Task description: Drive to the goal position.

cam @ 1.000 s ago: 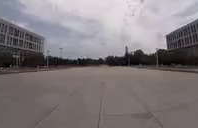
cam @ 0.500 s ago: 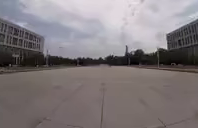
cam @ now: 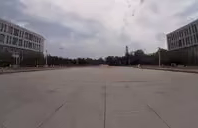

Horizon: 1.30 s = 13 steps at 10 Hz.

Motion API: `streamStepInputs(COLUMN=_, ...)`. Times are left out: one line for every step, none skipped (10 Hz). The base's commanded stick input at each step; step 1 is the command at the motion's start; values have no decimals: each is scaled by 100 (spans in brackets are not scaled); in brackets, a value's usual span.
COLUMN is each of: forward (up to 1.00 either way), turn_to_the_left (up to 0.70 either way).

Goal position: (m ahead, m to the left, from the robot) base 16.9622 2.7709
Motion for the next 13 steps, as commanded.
streamStepInputs(forward=70, turn_to_the_left=0)
streamStepInputs(forward=70, turn_to_the_left=0)
streamStepInputs(forward=70, turn_to_the_left=0)
streamStepInputs(forward=70, turn_to_the_left=0)
streamStepInputs(forward=70, turn_to_the_left=0)
streamStepInputs(forward=70, turn_to_the_left=0)
streamStepInputs(forward=70, turn_to_the_left=0)
streamStepInputs(forward=70, turn_to_the_left=0)
streamStepInputs(forward=70, turn_to_the_left=0)
streamStepInputs(forward=70, turn_to_the_left=0)
streamStepInputs(forward=70, turn_to_the_left=0)
streamStepInputs(forward=70, turn_to_the_left=0)
streamStepInputs(forward=70, turn_to_the_left=0)
